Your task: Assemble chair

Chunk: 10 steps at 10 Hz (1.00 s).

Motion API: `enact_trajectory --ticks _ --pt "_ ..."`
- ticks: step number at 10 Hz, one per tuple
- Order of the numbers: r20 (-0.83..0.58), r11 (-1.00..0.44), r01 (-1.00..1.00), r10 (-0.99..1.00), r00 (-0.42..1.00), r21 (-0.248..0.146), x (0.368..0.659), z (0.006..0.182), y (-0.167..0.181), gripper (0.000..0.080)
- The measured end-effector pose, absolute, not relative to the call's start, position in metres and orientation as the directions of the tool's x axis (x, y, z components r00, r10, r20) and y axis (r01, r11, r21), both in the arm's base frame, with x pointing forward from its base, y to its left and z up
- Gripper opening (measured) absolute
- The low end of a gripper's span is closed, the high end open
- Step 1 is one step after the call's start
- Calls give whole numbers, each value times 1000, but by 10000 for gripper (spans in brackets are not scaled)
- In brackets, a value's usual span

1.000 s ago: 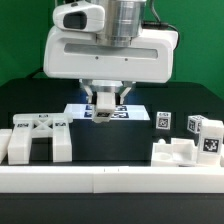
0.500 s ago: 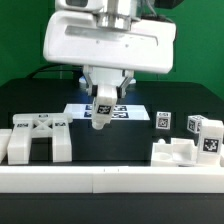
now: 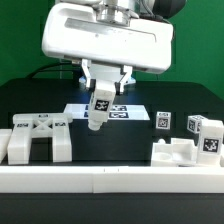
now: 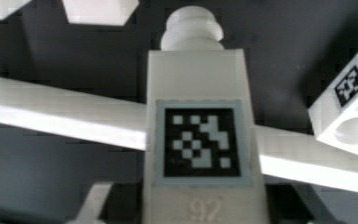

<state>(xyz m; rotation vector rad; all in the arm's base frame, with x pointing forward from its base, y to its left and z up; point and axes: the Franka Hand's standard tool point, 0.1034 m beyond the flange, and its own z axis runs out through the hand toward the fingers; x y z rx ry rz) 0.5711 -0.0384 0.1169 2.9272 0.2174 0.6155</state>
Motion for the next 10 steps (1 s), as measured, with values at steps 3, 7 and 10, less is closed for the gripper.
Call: enact_trajectory --ticks 3,7,10 --pt "372 -983 130 170 913 129 587 125 -12 292" --pt "406 -989 123 147 902 86 612 141 14 292" --pt "404 -989 123 147 903 86 612 140 14 292"
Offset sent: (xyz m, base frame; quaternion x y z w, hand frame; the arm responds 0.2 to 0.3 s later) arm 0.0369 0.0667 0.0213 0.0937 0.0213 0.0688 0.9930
